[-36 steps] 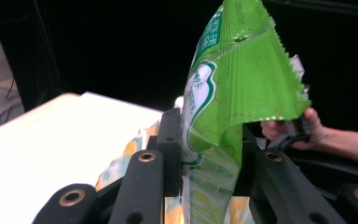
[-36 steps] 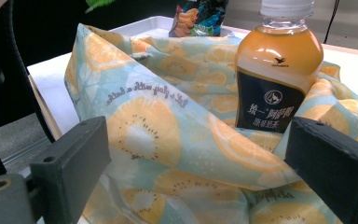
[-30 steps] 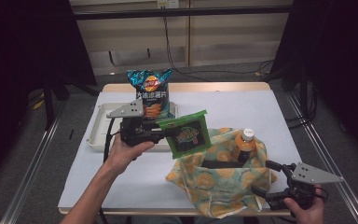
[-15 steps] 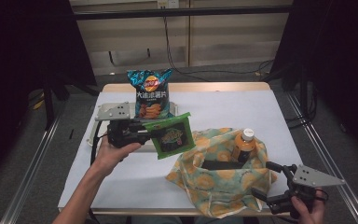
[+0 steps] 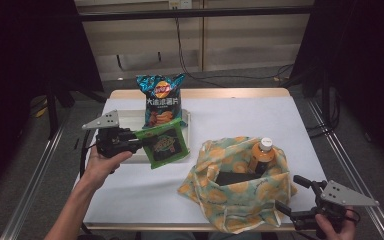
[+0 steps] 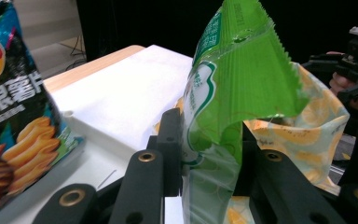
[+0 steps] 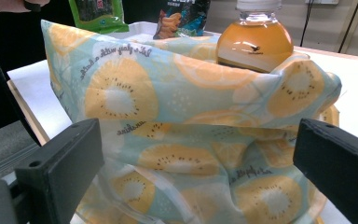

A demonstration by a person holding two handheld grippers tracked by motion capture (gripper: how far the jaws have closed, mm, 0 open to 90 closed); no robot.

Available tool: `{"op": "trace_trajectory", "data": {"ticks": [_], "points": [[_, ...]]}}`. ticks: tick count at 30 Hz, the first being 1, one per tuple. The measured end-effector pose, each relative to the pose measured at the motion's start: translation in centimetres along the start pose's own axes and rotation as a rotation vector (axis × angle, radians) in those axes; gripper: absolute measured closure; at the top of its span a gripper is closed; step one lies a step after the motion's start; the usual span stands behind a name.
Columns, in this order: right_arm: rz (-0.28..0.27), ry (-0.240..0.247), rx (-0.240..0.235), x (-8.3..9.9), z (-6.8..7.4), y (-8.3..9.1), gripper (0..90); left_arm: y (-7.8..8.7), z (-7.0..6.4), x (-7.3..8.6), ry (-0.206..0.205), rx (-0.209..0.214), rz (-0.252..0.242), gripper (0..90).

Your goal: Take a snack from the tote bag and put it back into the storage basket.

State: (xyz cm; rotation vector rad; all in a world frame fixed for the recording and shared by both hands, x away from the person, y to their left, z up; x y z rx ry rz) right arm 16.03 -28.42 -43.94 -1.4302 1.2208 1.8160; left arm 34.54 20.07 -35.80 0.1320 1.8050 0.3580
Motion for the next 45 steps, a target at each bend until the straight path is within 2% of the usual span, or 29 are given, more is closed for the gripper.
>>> {"op": "trace_trajectory", "data": {"ticks": [2, 10, 13, 17, 22, 26, 31, 33, 36, 38, 40, 41, 43, 44, 45], "points": [[0.002, 0.000, -0.009, 0.0, 0.1, -0.1, 0.9, 0.5, 0.3, 0.2, -0.001, -0.013, 0.004, 72.5], [0.011, 0.002, -0.024, 0.3, 0.1, -0.4, 1.0, 2.4, 2.2, 1.7, 0.039, -0.053, 0.000, 72.5], [0.014, -0.004, -0.023, 0.3, 0.0, -0.4, 1.1, 3.1, 2.4, 2.1, 0.047, -0.049, -0.015, 72.5], [0.019, -0.008, -0.023, 0.3, 0.0, -0.4, 1.3, 4.0, 2.7, 2.5, 0.045, -0.052, -0.004, 72.5], [0.020, 0.001, -0.028, 0.4, 0.0, -0.5, 1.2, 5.4, 3.4, 3.2, 0.070, -0.081, -0.012, 72.5], [0.022, -0.008, -0.033, 0.3, 0.1, -0.5, 1.5, 6.6, 4.0, 3.5, 0.069, -0.103, 0.016, 72.5], [0.024, 0.001, -0.032, 0.4, 0.0, -0.6, 1.5, 8.4, 5.1, 3.9, 0.084, -0.136, 0.027, 72.4], [0.026, -0.002, -0.034, 0.4, 0.0, -0.6, 1.5, 8.9, 5.5, 4.1, 0.088, -0.162, 0.029, 72.4], [0.028, -0.003, -0.031, 0.4, 0.0, -0.6, 1.5, 9.3, 6.2, 4.8, 0.103, -0.168, 0.018, 72.5], [0.030, -0.003, -0.031, 0.4, 0.0, -0.7, 1.4, 9.2, 6.8, 5.1, 0.099, -0.173, 0.036, 72.4], [0.031, -0.009, -0.034, 0.4, 0.0, -0.7, 1.4, 9.1, 7.4, 5.4, 0.107, -0.160, 0.049, 72.4], [0.031, -0.003, -0.037, 0.4, 0.0, -0.7, 1.4, 9.2, 7.7, 5.4, 0.110, -0.158, 0.055, 72.3], [0.031, -0.007, -0.037, 0.5, 0.0, -0.6, 1.4, 9.3, 8.3, 5.4, 0.107, -0.178, 0.066, 72.3], [0.032, -0.008, -0.034, 0.5, 0.0, -0.6, 1.4, 9.4, 8.5, 5.3, 0.117, -0.176, 0.056, 72.3], [0.032, -0.010, -0.034, 0.5, 0.0, -0.7, 1.4, 9.4, 8.8, 5.2, 0.109, -0.181, 0.056, 72.3]]}}
Point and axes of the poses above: each handheld gripper's, and its own axes: y roughly backward along the jaws, x roughly out of its underside, z roughly to its left, the point moved 2 cm from there along -y, roughly forward along the jaws, and after that the axes turned 11 degrees about x, right-handed, at the moved point
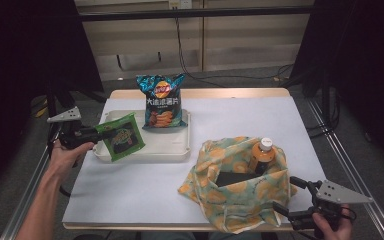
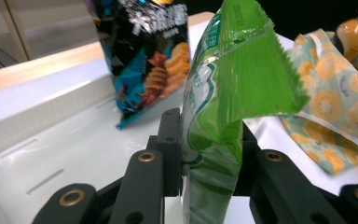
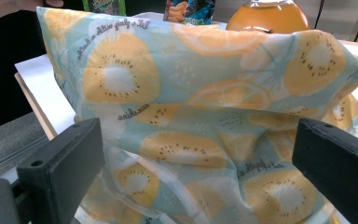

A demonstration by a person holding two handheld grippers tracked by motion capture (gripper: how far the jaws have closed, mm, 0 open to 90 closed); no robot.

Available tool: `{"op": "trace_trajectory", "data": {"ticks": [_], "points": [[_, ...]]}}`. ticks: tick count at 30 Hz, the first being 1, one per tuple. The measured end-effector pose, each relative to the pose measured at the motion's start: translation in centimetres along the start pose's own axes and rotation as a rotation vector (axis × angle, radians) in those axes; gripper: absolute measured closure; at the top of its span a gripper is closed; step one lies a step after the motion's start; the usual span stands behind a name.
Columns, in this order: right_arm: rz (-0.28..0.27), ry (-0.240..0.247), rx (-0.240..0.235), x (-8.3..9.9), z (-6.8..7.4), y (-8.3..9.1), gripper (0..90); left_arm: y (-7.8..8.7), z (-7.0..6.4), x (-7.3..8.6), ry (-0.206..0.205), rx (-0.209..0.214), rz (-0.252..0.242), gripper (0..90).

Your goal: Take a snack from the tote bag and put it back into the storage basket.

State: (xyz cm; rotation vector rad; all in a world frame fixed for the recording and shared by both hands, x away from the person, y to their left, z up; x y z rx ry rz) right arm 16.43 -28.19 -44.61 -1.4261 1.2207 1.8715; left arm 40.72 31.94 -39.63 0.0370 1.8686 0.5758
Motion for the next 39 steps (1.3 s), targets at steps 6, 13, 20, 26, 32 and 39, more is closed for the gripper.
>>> {"op": "trace_trajectory", "data": {"ticks": [6, 13, 20, 26, 32, 39], "points": [[0.004, 0.012, -0.011, 0.0, 0.1, -0.2, 1.3, -0.5, 1.8, -1.0, 0.008, -0.012, 0.022, 72.3], [0.013, 0.006, -0.016, 0.1, 0.0, -0.2, 1.3, -1.0, 4.5, -0.9, 0.060, -0.054, 0.007, 72.3], [0.017, 0.020, -0.024, 0.1, 0.2, -0.2, 1.3, -1.4, 5.8, -1.8, 0.054, -0.062, 0.008, 72.1], [0.017, 0.025, -0.025, 0.1, 0.2, -0.2, 1.3, -1.9, 6.7, -2.0, 0.061, -0.079, 0.017, 72.0], [0.018, 0.026, -0.027, 0.1, 0.3, -0.2, 1.3, -2.2, 7.7, -1.5, 0.080, -0.095, 0.011, 71.9], [0.021, 0.031, -0.035, 0.1, 0.4, -0.3, 1.3, -2.9, 8.4, -1.2, 0.092, -0.111, 0.007, 71.8]]}}
Point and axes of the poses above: each handheld gripper's, and its own axes: y roughly backward along the jaws, x roughly out of its underside, z roughly to its left, the point moved 2 cm from there along -y, roughly forward along the jaws, and after that the axes turned 11 degrees about x, right-handed, at the moved point
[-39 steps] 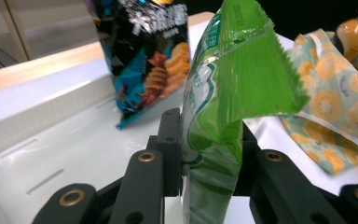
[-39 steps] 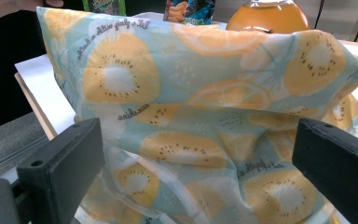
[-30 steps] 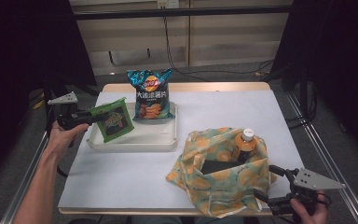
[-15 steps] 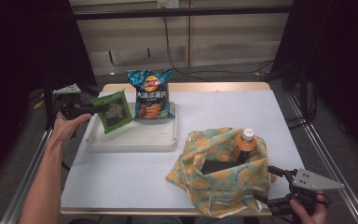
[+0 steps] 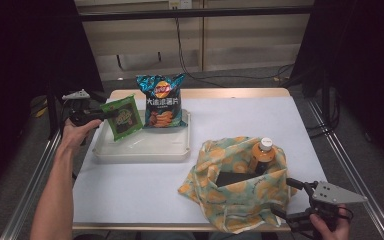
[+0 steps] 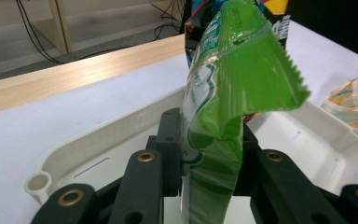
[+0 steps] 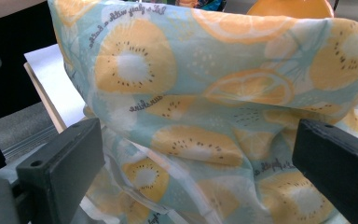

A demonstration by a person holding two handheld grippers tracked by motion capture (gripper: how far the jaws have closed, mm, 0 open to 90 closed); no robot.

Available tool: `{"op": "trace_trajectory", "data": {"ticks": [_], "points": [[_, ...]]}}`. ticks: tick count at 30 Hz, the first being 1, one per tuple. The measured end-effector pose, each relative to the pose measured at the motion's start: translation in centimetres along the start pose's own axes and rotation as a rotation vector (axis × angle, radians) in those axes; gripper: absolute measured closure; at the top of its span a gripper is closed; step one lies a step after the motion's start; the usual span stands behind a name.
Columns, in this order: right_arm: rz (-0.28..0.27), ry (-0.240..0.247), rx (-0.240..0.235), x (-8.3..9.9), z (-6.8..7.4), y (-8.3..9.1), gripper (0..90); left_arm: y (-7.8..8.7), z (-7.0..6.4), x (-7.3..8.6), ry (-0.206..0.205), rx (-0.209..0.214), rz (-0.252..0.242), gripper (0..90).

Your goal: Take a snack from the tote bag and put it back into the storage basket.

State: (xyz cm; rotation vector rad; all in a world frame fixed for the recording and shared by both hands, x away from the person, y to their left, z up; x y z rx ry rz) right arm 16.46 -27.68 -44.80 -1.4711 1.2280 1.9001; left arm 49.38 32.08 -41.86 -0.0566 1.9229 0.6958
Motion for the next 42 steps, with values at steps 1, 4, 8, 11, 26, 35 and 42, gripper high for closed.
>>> {"op": "trace_trajectory", "data": {"ticks": [1, 4, 8, 11, 26, 35, 42], "points": [[-0.001, -0.006, -0.001, 0.0, 0.0, 0.0, 1.3, -0.2, 0.1, 0.1, -0.001, 0.000, 0.005, 71.8], [0.000, -0.004, -0.002, 0.0, 0.0, 0.0, 1.3, -0.8, 0.4, 0.3, 0.008, -0.011, 0.006, 71.6], [0.000, -0.003, -0.005, 0.0, 0.0, 0.0, 1.2, -1.1, 0.7, 0.7, 0.011, -0.024, 0.003, 71.3], [-0.001, -0.004, -0.002, 0.0, 0.1, 0.0, 1.3, -1.1, 0.9, 0.9, 0.015, -0.034, -0.011, 71.0], [0.004, 0.001, -0.008, 0.0, 0.1, -0.1, 1.2, -2.0, 1.2, 0.6, 0.000, -0.063, 0.010, 68.0], [0.003, 0.001, -0.010, 0.0, 0.1, -0.1, 1.2, -2.3, 1.5, 0.8, 0.001, -0.075, -0.007, 65.6], [0.003, 0.005, -0.012, 0.0, 0.1, -0.1, 1.2, -2.1, 1.6, 0.8, 0.022, -0.111, -0.051, 53.1]]}}
Point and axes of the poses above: each handheld gripper's, and its own axes: y roughly backward along the jaws, x roughly out of its underside, z roughly to its left, the point moved 2 cm from there along -y, roughly forward along the jaws, and after that the axes turned 11 degrees about x, right-handed, at the moved point
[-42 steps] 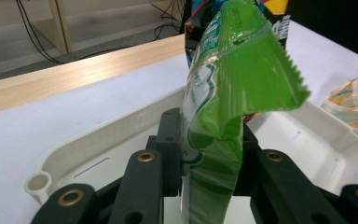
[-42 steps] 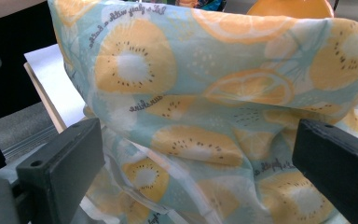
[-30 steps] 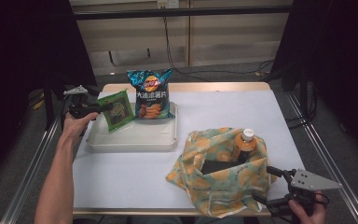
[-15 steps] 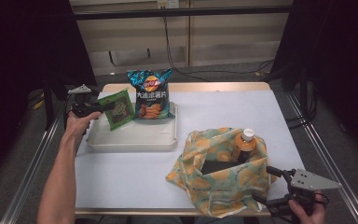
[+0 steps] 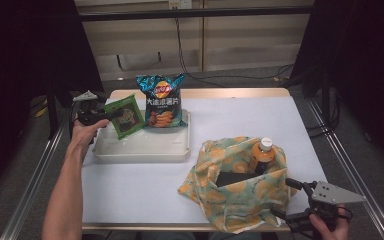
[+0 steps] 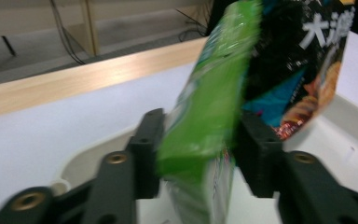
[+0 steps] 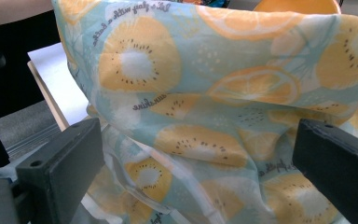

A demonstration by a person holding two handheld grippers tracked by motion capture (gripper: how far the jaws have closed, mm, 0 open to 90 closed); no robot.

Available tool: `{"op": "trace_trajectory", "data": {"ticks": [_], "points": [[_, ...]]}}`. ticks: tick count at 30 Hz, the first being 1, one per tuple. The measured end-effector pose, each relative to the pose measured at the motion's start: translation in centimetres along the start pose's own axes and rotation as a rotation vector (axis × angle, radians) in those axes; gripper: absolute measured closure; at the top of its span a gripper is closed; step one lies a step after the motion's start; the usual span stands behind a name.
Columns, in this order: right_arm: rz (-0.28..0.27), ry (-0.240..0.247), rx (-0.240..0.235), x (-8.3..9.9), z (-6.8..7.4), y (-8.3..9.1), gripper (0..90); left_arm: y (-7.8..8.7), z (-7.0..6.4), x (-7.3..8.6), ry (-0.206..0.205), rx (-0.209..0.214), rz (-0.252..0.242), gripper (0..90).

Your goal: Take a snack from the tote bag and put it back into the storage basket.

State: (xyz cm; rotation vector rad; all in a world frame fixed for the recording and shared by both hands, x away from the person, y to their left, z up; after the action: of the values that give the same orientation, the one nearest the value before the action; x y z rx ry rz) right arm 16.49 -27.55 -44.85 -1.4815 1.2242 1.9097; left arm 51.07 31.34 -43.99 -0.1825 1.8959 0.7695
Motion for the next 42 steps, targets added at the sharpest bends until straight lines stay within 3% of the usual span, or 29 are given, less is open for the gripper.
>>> {"op": "trace_trajectory", "data": {"ticks": [6, 10, 16, 20, 29, 33, 35, 40, 42], "points": [[-0.002, 0.001, -0.008, 0.0, 0.2, 0.1, 1.1, 0.6, 0.2, 0.2, 0.001, -0.035, -0.008, 44.7], [-0.001, 0.004, -0.017, 0.0, 0.3, 0.0, 1.1, 1.0, 0.5, 0.5, 0.032, -0.046, -0.023, 38.5], [-0.001, 0.002, -0.015, 0.0, 0.3, -0.1, 1.1, 1.7, 0.8, 0.5, 0.031, -0.053, -0.038, 37.7], [0.004, 0.002, -0.019, -0.1, 0.3, -0.1, 1.1, 2.2, 1.0, 0.4, 0.053, -0.074, -0.072, 34.4], [0.004, 0.003, -0.024, 0.0, 0.4, -0.1, 1.2, 3.2, 1.3, 0.5, 0.061, -0.083, -0.087, 34.9], [0.005, 0.003, -0.025, -0.1, 0.4, -0.2, 1.2, 3.1, 0.7, 0.7, 0.054, -0.066, -0.087, 41.2], [0.005, 0.005, -0.026, -0.1, 0.4, -0.1, 1.2, 3.2, 0.3, 0.8, 0.051, -0.052, -0.085, 48.5], [0.005, 0.005, -0.029, -0.1, 0.4, -0.1, 1.2, 2.7, -0.8, 1.5, 0.057, 0.020, -0.013, 75.0], [0.003, 0.006, -0.029, -0.1, 0.4, -0.2, 1.2, 2.2, -1.6, 1.7, 0.060, 0.051, -0.012, 85.5]]}}
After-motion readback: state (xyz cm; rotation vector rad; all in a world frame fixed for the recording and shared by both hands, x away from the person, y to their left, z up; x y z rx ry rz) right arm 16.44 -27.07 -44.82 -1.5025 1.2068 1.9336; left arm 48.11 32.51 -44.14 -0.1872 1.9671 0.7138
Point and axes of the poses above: each handheld gripper's, and its own axes: y roughly backward along the jaws, x roughly out of its underside, z roughly to its left, the point moved 2 cm from there along -y, roughly forward along the jaws, and after that the axes turned 11 degrees about x, right-handed, at the moved point
